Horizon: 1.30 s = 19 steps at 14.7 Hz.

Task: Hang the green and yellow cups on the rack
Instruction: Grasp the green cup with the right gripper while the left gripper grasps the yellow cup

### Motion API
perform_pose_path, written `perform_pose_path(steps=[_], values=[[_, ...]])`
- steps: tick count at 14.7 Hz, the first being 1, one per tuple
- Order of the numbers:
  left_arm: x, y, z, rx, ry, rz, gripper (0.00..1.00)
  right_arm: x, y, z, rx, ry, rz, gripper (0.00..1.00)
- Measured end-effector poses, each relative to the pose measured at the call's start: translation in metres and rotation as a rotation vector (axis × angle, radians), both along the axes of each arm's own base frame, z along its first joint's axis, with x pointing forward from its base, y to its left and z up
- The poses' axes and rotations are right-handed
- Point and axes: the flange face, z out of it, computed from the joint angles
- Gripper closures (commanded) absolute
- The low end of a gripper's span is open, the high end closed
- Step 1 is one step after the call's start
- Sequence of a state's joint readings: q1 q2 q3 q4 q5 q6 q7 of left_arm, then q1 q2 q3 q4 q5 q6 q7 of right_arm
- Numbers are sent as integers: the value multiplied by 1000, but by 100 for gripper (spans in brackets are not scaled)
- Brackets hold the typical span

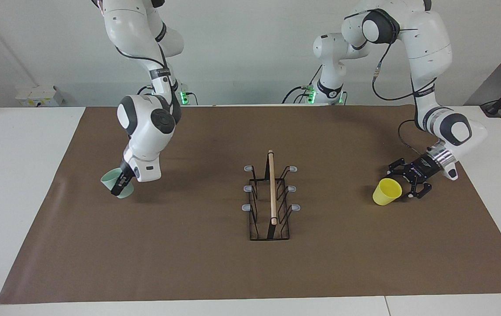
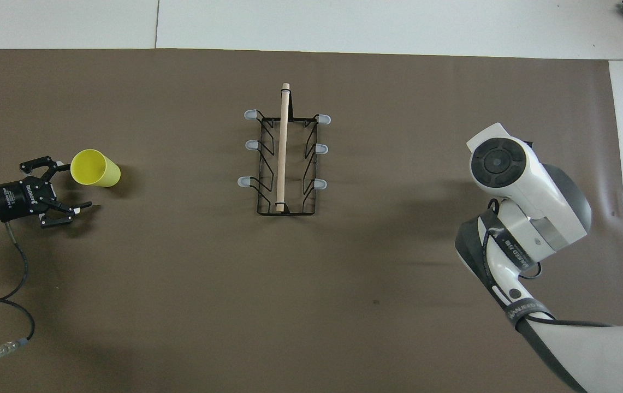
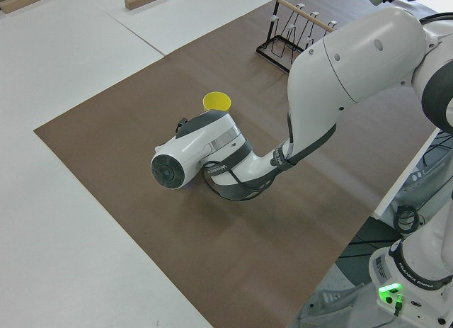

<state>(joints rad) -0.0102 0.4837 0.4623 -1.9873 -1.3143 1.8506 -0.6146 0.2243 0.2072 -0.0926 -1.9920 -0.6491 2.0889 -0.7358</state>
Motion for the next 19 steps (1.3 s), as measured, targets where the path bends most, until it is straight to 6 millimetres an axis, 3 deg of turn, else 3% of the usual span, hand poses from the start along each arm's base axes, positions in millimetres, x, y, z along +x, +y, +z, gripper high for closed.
perform_pose_path(steps=[4, 12, 15, 19], values=[[-11, -3, -4, -39, 3, 49, 0, -3, 9, 29, 274, -33, -162, 100], [-13, -16, -4, -74, -22, 85, 0, 4, 36, 95, 779, -230, -369, 100], [-12, -18, 3, -45, -85, 52, 0, 6, 58, 104, 984, -327, -452, 100], [-4, -31, 1, -17, 4, 122, 0, -12, 104, 95, 1268, -440, -553, 100]])
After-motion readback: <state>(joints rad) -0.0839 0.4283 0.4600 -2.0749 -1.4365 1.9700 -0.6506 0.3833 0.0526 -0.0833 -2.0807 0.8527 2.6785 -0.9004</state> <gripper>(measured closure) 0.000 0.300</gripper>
